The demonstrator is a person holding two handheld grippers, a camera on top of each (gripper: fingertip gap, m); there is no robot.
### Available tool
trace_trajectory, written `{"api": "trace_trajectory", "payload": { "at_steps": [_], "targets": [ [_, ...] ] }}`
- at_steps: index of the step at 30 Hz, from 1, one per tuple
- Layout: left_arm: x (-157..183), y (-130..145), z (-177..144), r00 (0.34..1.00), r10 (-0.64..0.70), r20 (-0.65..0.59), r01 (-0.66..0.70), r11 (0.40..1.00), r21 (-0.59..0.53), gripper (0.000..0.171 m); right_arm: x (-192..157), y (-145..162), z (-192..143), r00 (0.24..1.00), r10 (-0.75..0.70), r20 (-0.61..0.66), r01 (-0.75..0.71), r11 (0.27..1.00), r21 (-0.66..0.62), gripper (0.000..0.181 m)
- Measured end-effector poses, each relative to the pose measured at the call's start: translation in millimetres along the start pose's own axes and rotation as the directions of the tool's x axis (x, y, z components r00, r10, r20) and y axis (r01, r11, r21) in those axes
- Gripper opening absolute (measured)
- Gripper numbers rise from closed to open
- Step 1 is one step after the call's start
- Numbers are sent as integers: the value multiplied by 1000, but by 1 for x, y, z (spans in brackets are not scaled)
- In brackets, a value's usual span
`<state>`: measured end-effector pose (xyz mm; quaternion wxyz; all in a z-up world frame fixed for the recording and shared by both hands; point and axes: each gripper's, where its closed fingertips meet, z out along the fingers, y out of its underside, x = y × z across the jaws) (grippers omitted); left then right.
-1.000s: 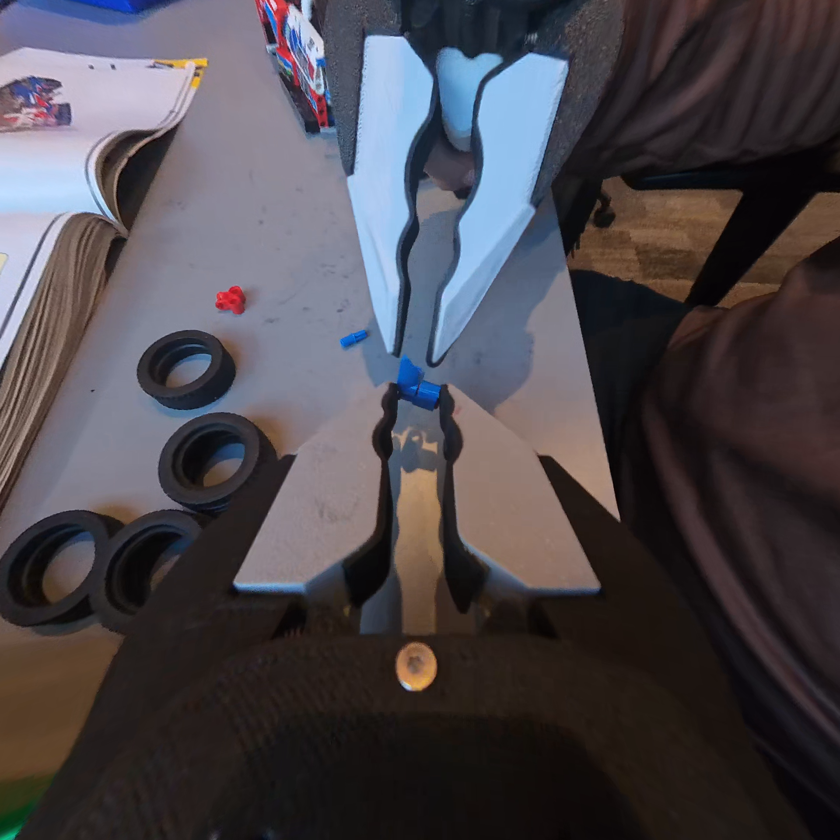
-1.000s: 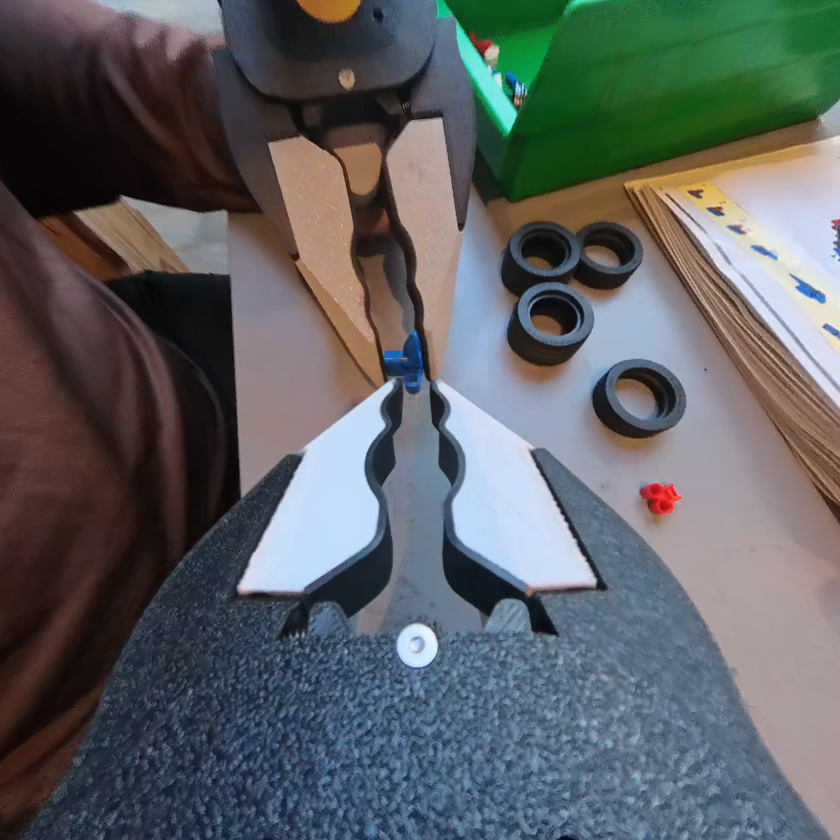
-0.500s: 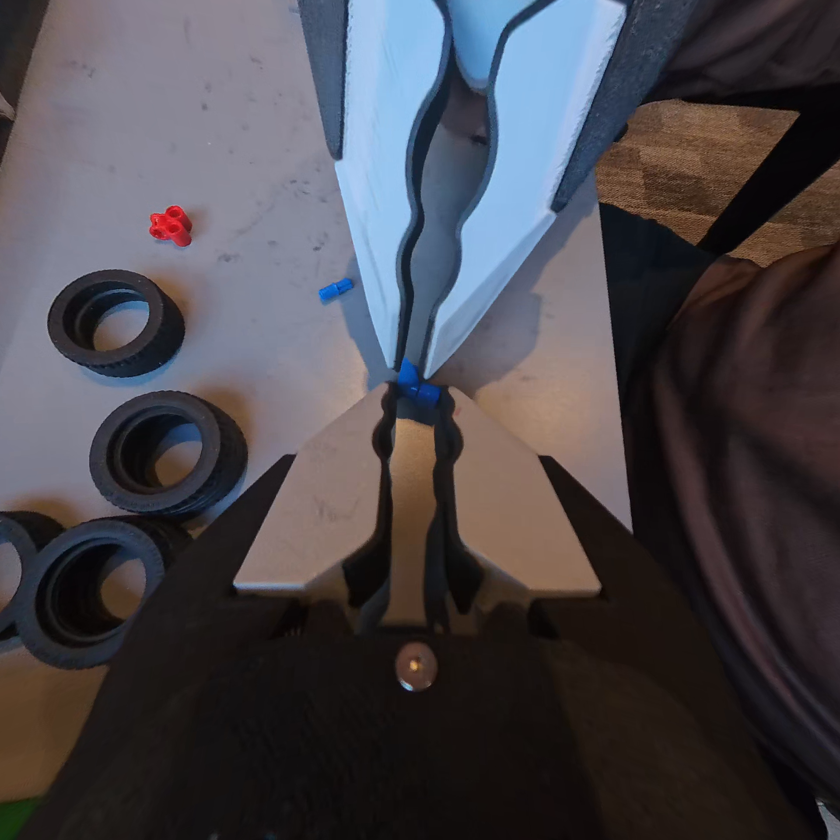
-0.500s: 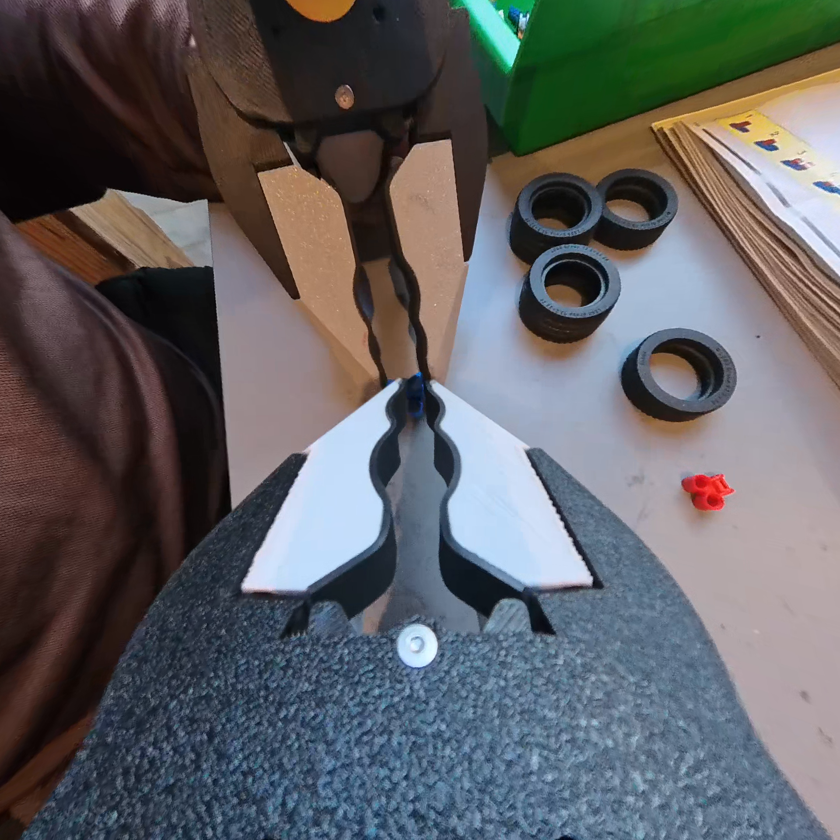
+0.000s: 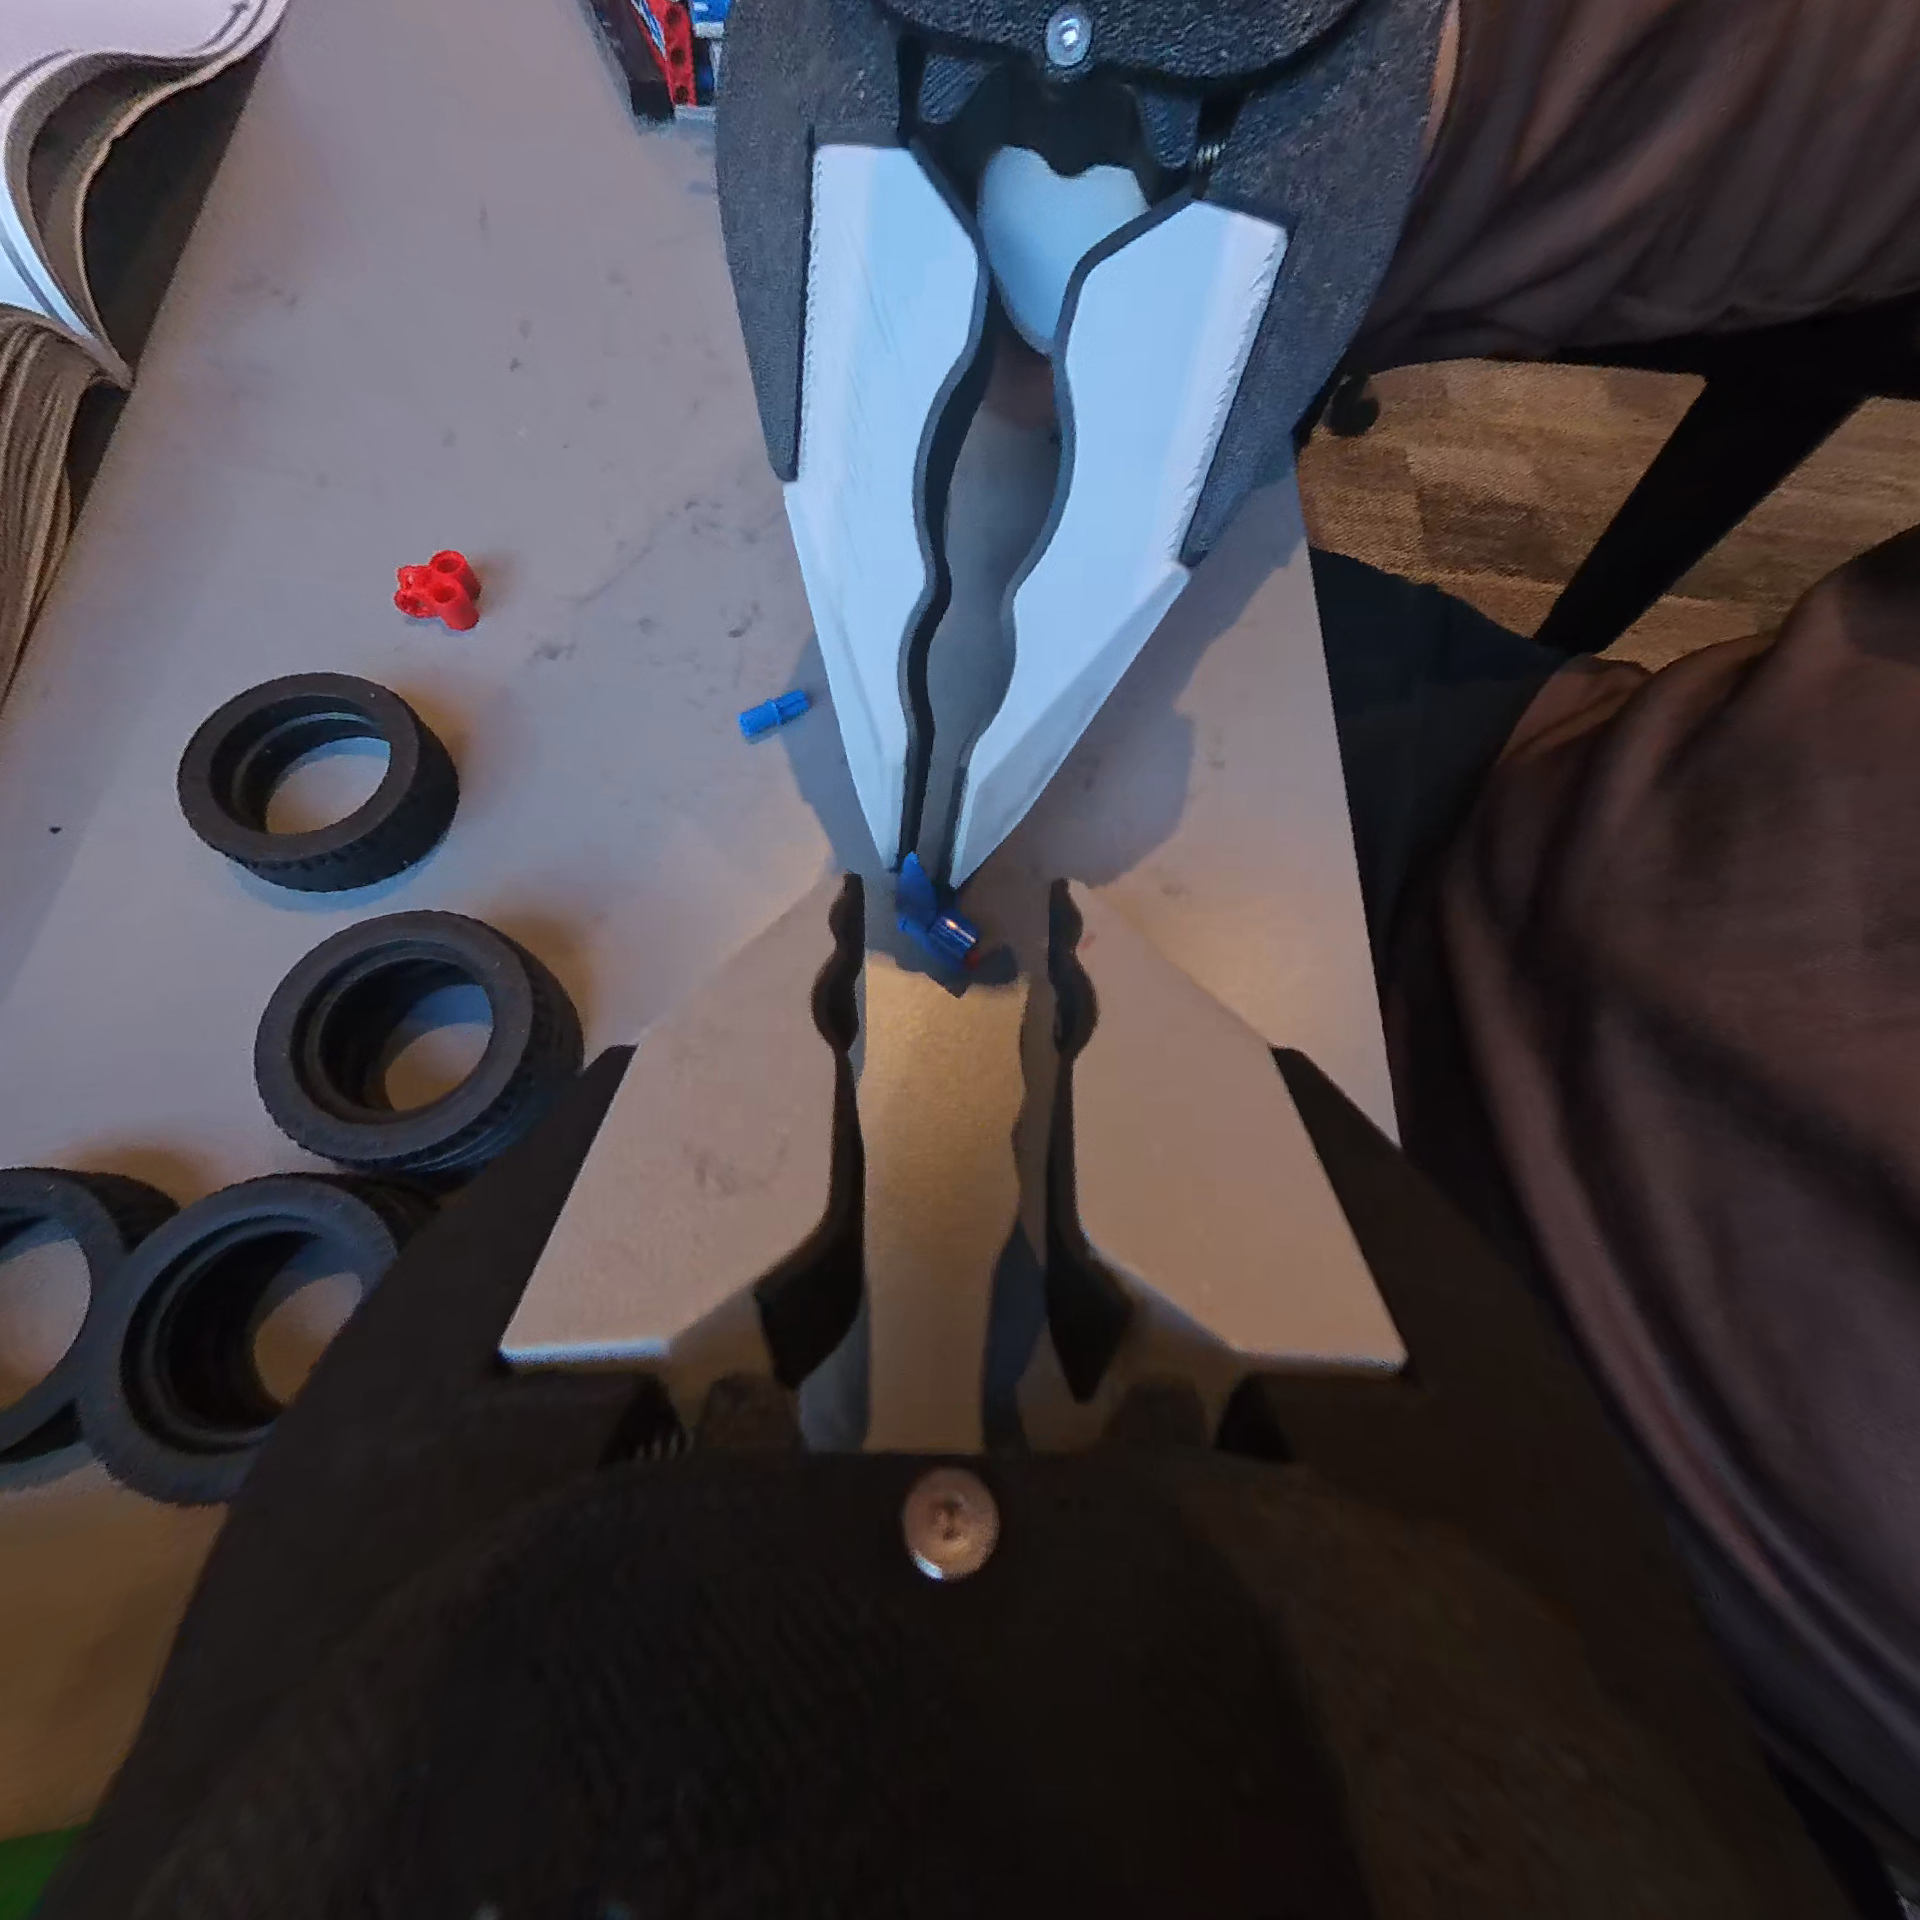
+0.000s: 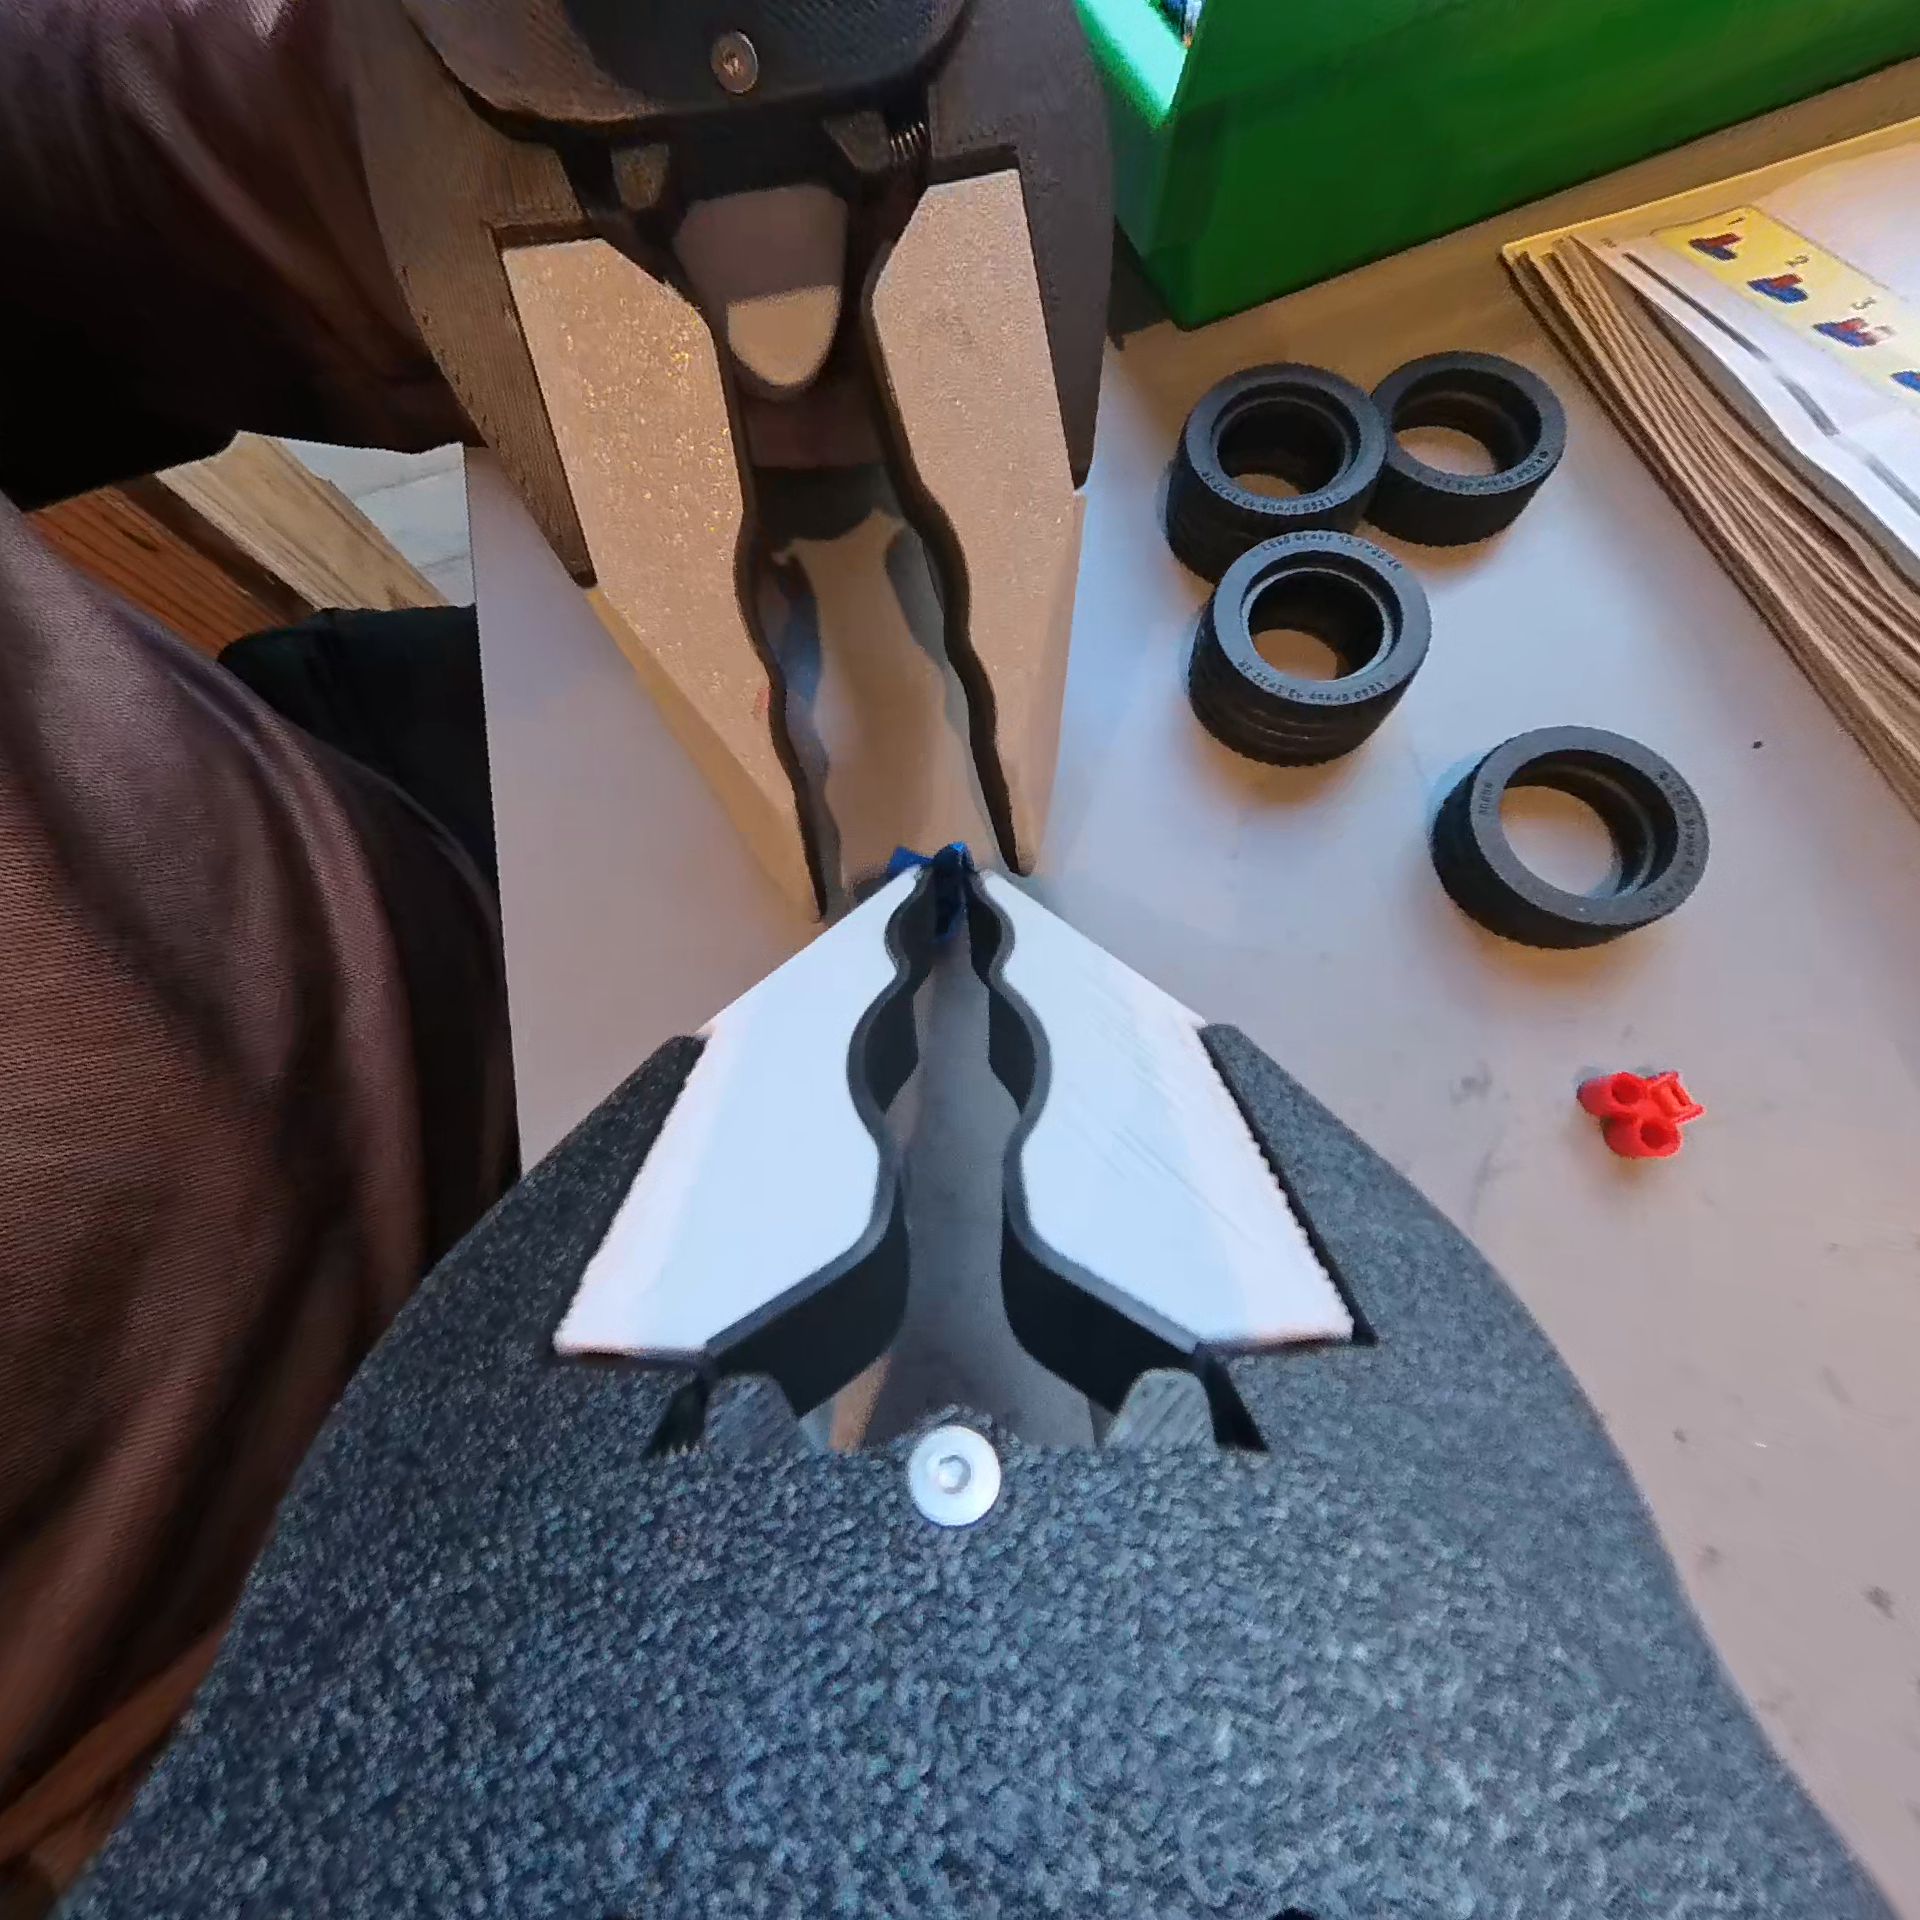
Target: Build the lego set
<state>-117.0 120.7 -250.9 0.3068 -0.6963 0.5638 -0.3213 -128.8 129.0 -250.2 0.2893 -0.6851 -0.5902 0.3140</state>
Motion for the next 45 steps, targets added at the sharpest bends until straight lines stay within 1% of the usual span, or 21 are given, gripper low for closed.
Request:
{"api": "trace_trajectory", "payload": {
  "at_steps": [3, 6, 8, 10, 13, 17, 22, 28, 32, 35, 39, 42, 45],
  "targets": [
    [0, -1, -1, 1000, -9, -10, 9, 1000, 12, 34, 5, 1, -6, 1000, -8, -21, 8, 1000, -12, 7],
    [1, -7, -6, 1000, -4, -9, 4, 998, 60, 33, 19, 2, -24, 996, -8, -91, 5, 999, -31, 7],
    [-1, -11, -11, 1000, -7, 0, 7, 995, 101, 32, 29, 6, -37, 991, 45, -130, -52, 997, -52, 7],
    [-4, -15, -15, 1000, -16, 13, 15, 991, 134, 32, 38, 18, -46, 981, 107, -162, -124, 987, -103, 10],
    [-8, -19, -19, 999, -23, 41, 16, 985, 172, 32, 40, 35, -47, 972, 147, -186, -180, 968, -175, 16],
    [-15, -22, -22, 994, -2, 108, -20, 981, 195, 30, 40, 37, -36, 969, 156, -189, -189, 968, -168, 16],
    [-18, -22, -21, 974, 83, 213, -121, 978, 168, 26, 43, 37, -25, 962, 184, -200, -217, 964, -155, 16],
    [-17, -20, -17, 961, 126, 245, -161, 979, 129, 22, 47, 37, -22, 958, 193, -210, -222, 967, -123, 4],
    [-18, -20, -17, 950, 149, 274, -188, 975, 122, 22, 44, 34, -23, 956, 238, -172, -257, 961, -100, 4],
    [-20, -22, -18, 939, 166, 301, -210, 970, 122, 23, 40, 24, -27, 956, 255, -146, -266, 962, -60, 4],
    [-20, -26, -20, 901, 236, 365, -296, 948, 117, 23, 30, 9, -32, 960, 263, -92, -266, 964, -25, 4],
    [-20, -24, -18, 876, 275, 396, -331, 940, 79, 17, 20, 1, -34, 963, 266, -40, -267, 964, -13, 4],
    [-21, -21, -15, 866, 295, 403, -342, 938, 47, 17, 17, -4, -34, 963, 267, -16, -267, 964, 6, 4]
  ]
}}
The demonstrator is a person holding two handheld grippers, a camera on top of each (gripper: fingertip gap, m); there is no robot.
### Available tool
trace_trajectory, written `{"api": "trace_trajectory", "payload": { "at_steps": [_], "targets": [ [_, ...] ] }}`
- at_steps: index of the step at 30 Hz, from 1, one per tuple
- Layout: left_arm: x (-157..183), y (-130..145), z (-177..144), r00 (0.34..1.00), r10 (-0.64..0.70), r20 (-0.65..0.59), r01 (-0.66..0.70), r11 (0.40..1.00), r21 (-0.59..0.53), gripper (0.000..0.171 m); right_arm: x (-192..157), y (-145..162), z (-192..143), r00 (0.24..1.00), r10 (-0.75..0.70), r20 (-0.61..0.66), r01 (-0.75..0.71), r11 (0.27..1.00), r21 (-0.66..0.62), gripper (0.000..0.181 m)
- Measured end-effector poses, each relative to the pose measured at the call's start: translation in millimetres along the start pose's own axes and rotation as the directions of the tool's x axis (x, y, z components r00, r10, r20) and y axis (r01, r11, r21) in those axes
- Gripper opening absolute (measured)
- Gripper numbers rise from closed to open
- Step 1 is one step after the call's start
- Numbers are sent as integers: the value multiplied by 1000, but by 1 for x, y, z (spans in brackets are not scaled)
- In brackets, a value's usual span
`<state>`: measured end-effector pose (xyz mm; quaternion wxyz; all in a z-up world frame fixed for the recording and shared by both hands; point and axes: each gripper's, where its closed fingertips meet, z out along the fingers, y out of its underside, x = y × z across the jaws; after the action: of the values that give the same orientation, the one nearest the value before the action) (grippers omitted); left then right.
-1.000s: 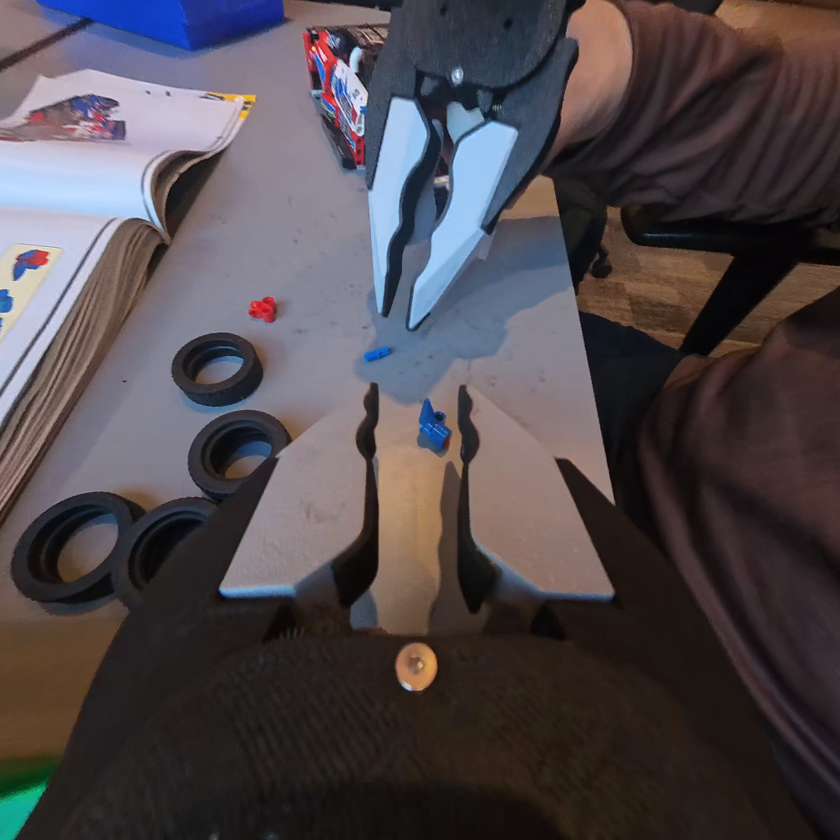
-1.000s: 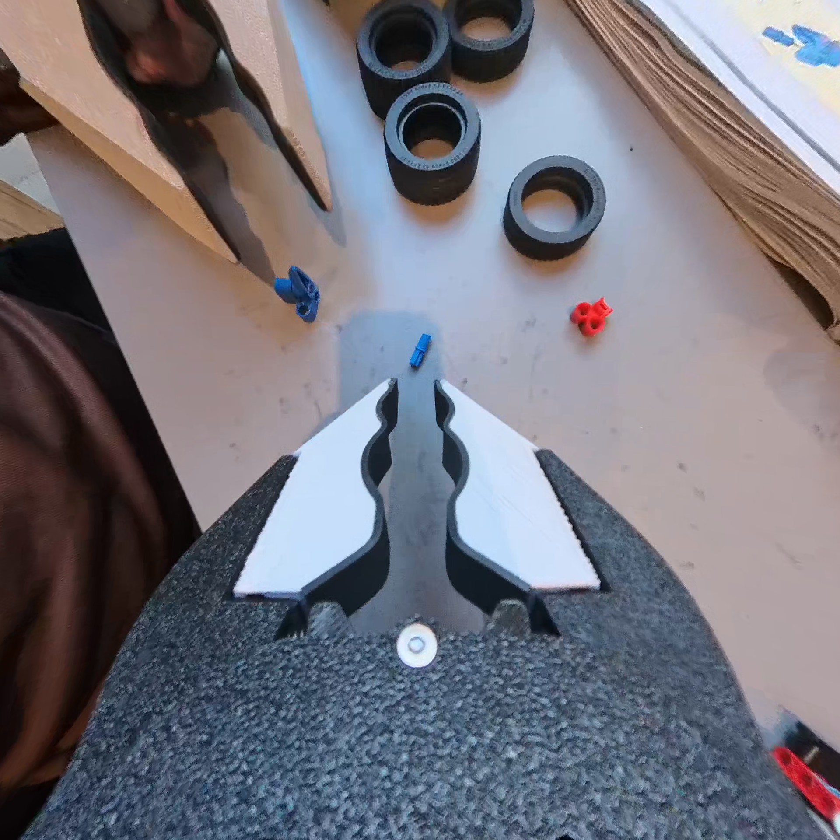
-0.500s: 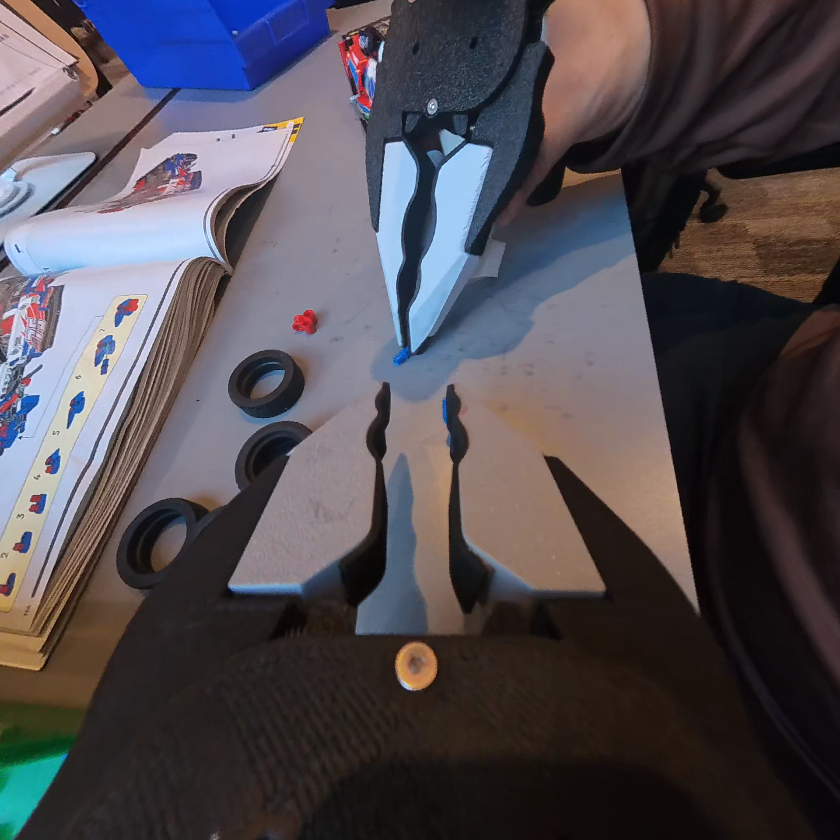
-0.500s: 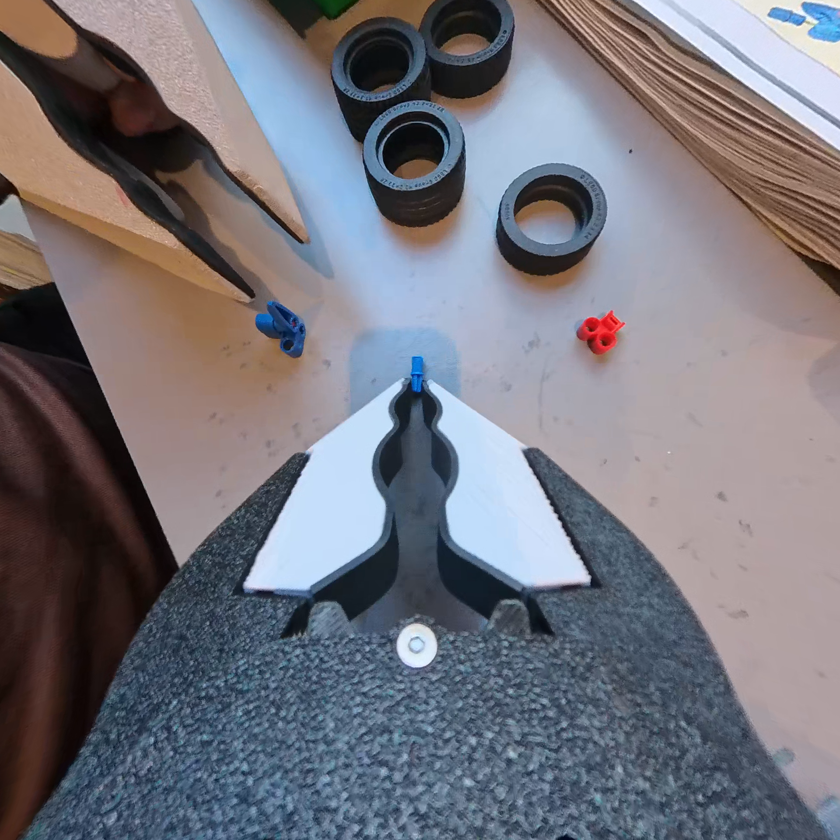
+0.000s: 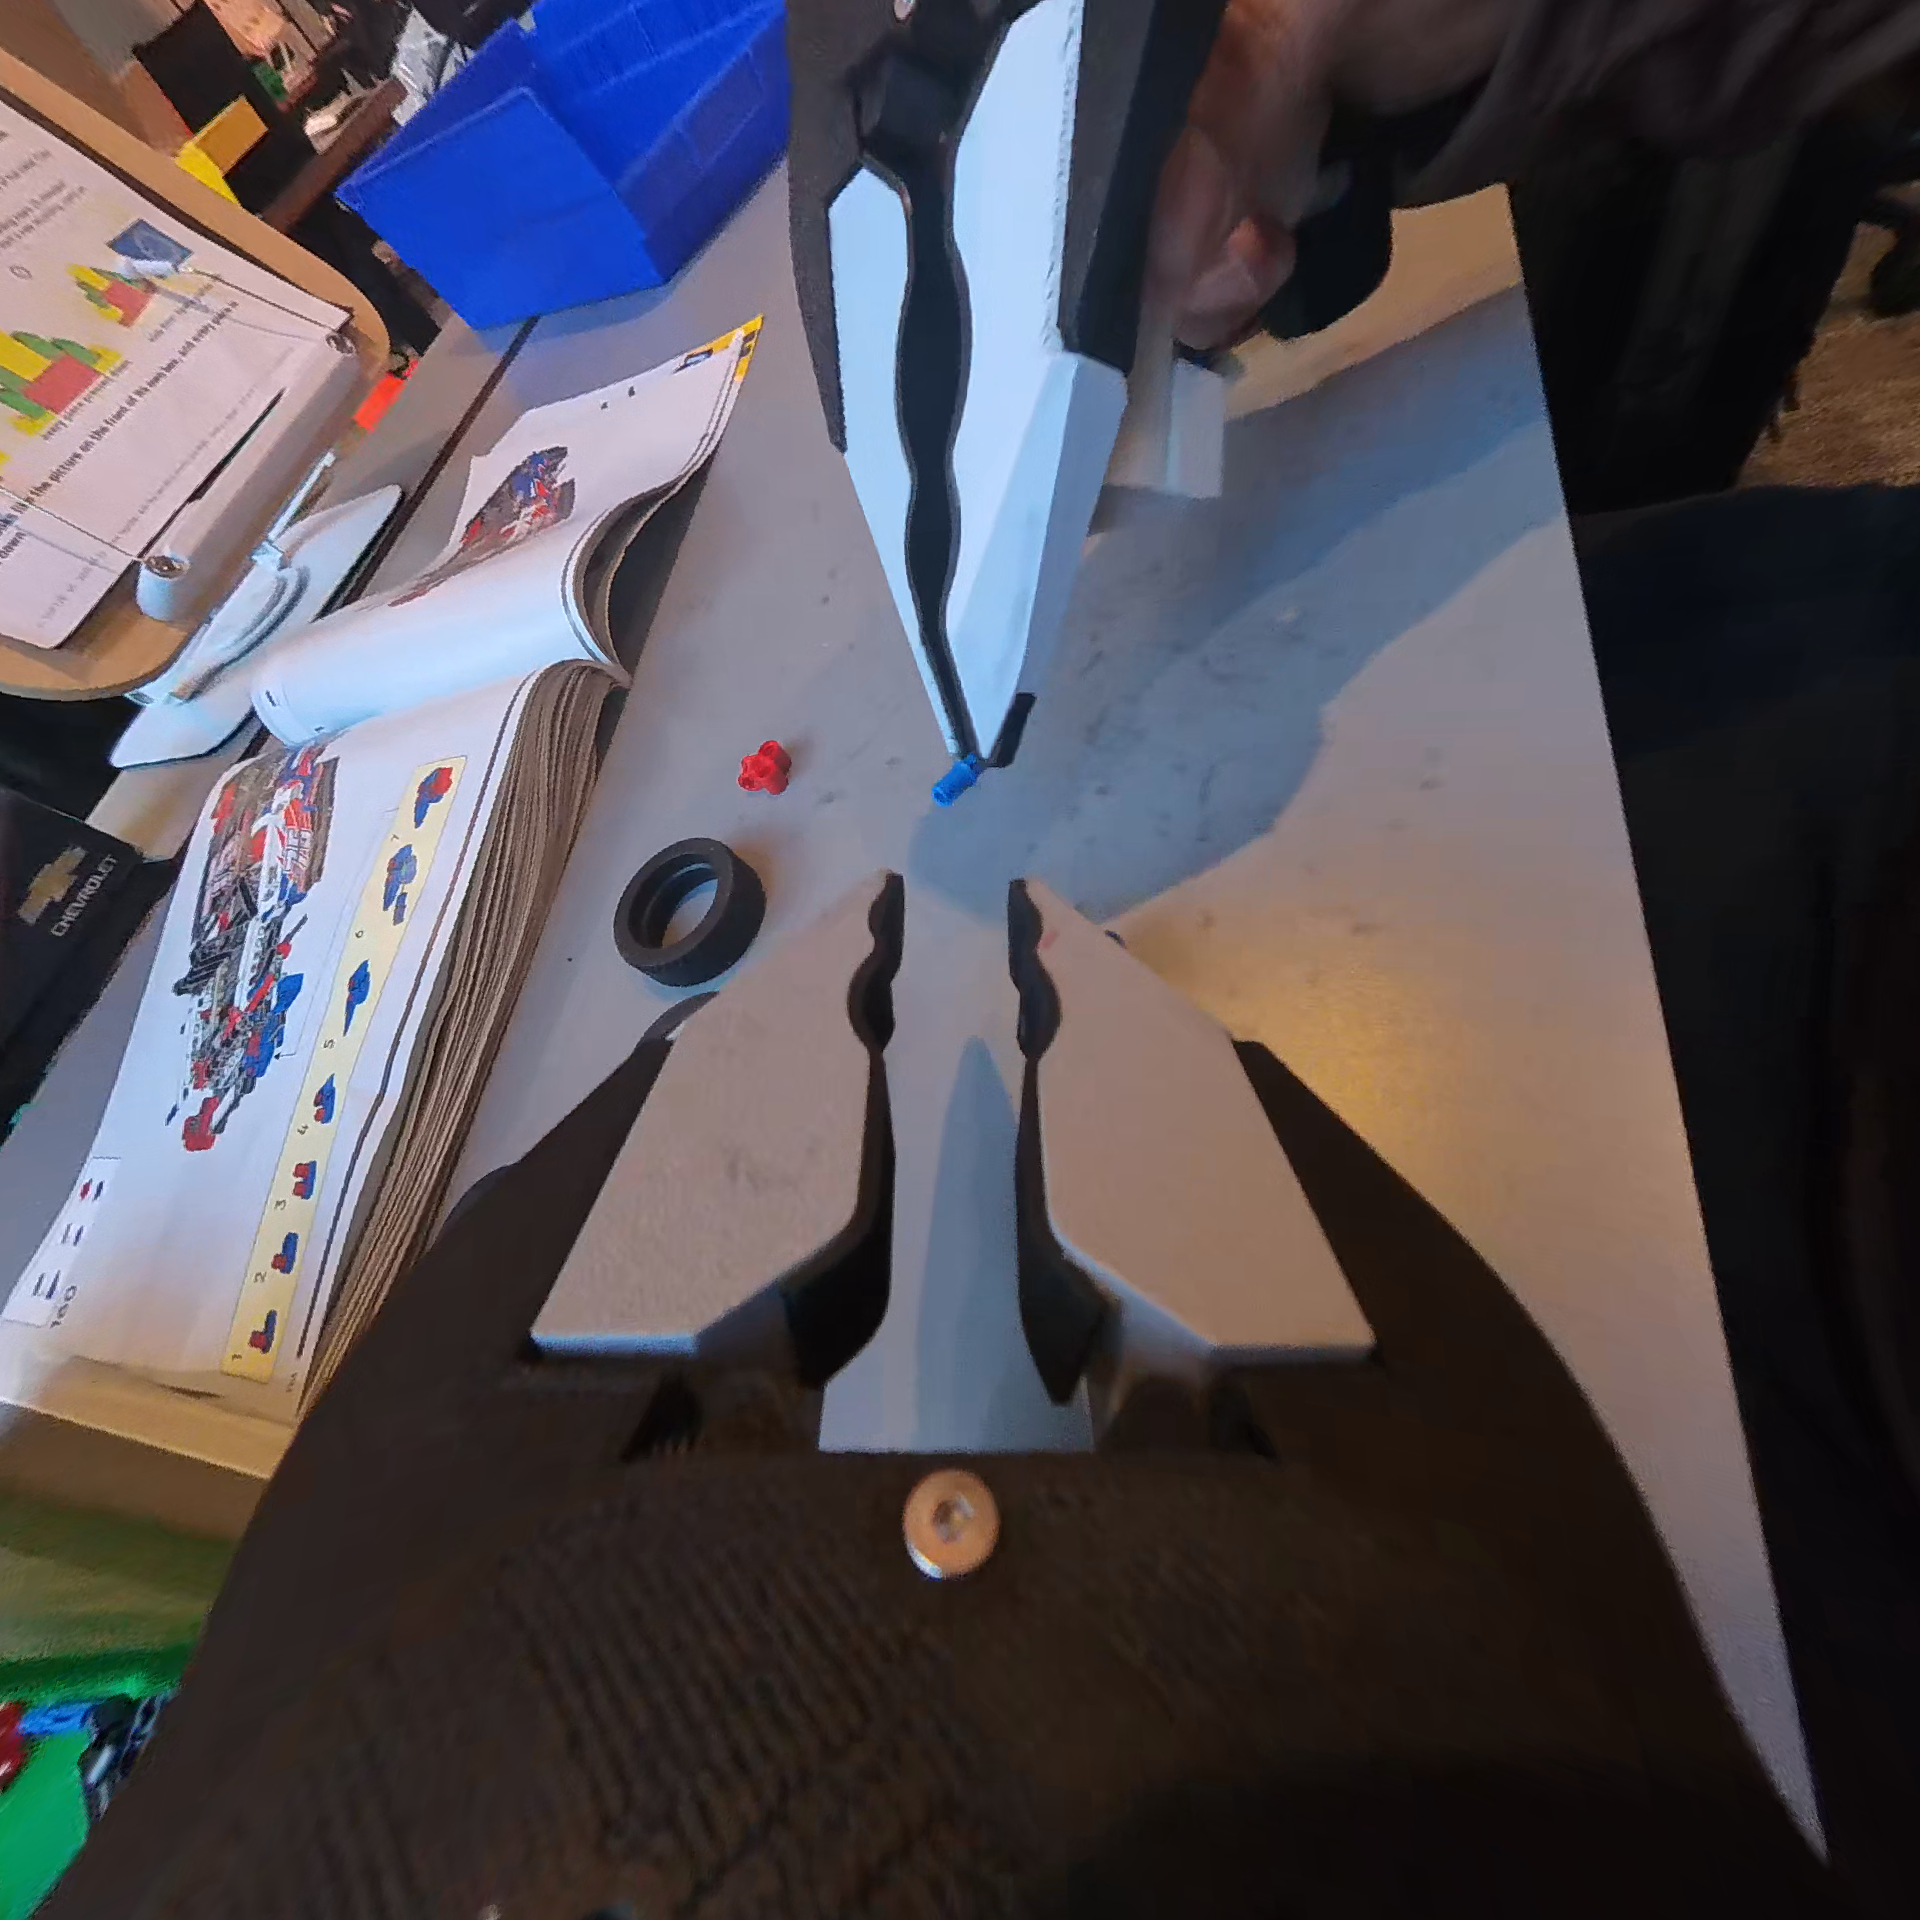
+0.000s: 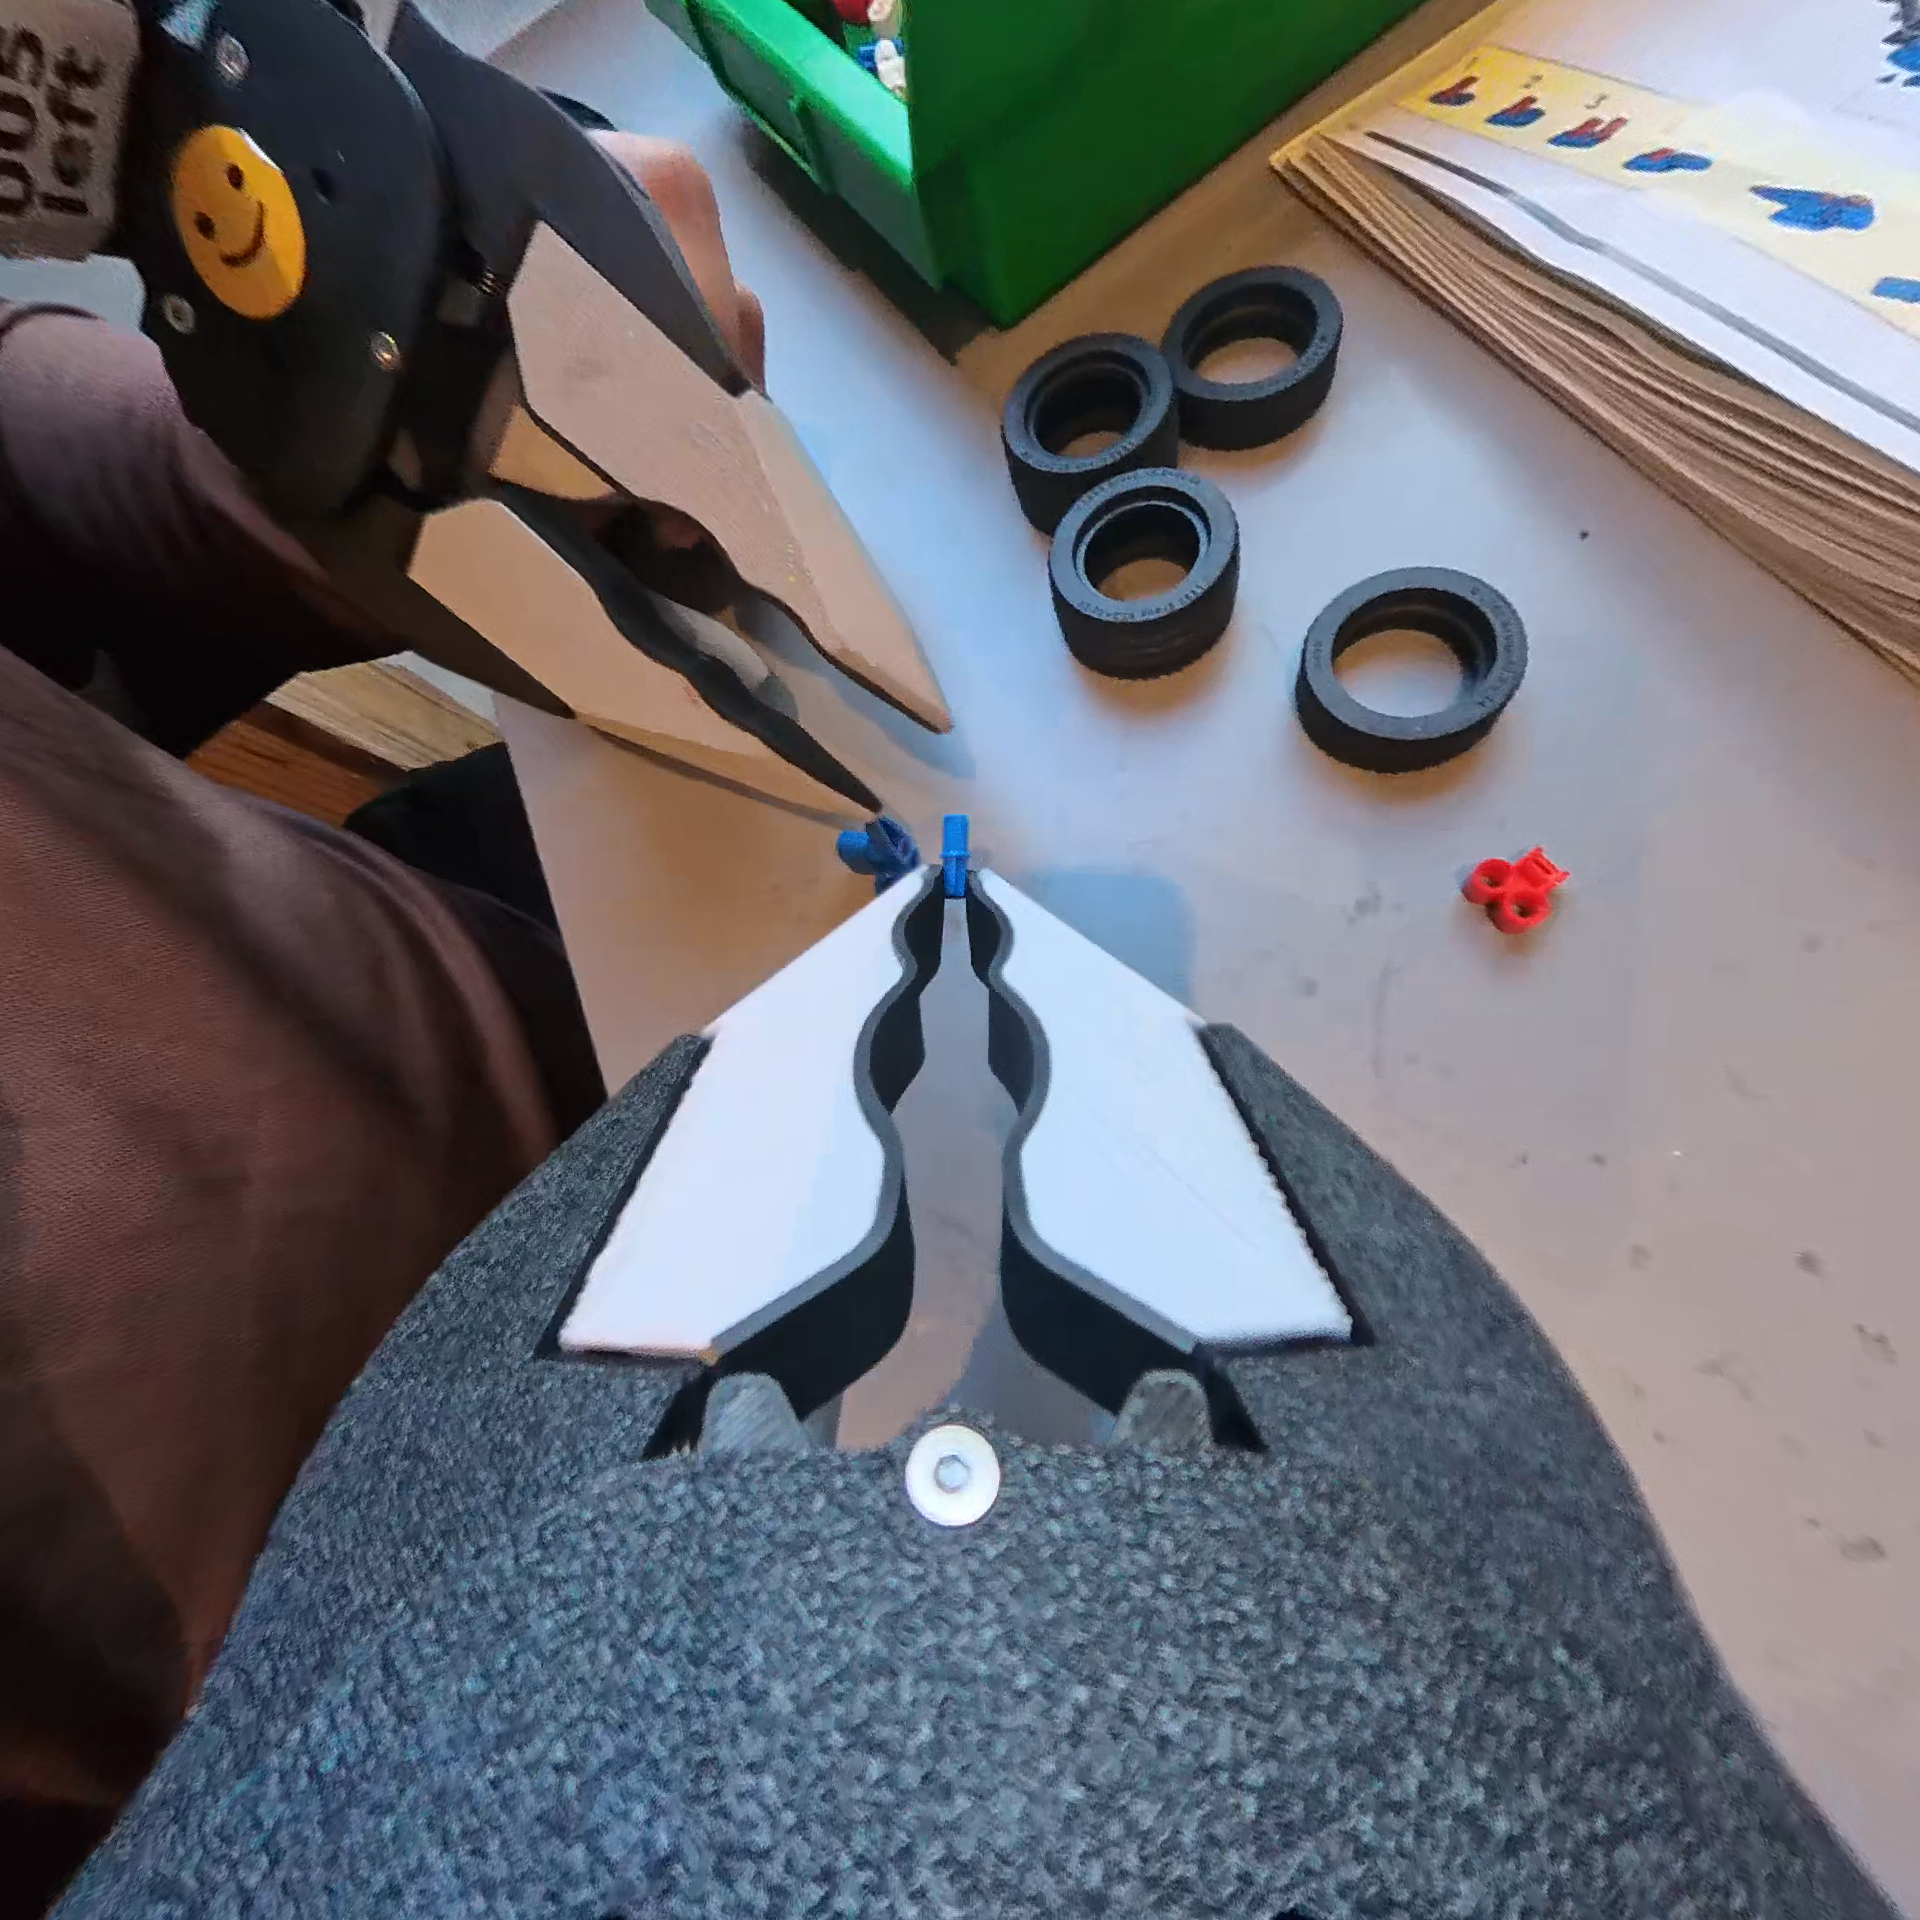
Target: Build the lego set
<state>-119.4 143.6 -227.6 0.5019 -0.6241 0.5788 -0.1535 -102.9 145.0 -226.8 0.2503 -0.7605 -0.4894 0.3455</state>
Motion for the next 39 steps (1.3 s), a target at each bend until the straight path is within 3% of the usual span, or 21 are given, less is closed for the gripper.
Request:
{"api": "trace_trajectory", "payload": {
  "at_steps": [14, 22, 30, 39],
  "targets": [
    [0, 0, 1, 996, 78, 47, -78, 997, -11, 18, -14, -2, 5, 998, -12, 56, 12, 1000, -10, 4],
    [-17, 2, -4, 996, -2, 94, 1, 1000, 4, 18, -4, -2, -3, 999, 17, 33, -17, 1000, 0, 4],
    [9, -6, 0, 985, 168, 48, -169, 986, 13, 17, -13, 4, 4, 998, -8, 60, 11, 999, -45, 4],
    [19, -11, -1, 967, 252, 45, -254, 967, 28, 13, -21, 8, 8, 996, -19, 90, 26, 997, -75, 4]
  ]
}}
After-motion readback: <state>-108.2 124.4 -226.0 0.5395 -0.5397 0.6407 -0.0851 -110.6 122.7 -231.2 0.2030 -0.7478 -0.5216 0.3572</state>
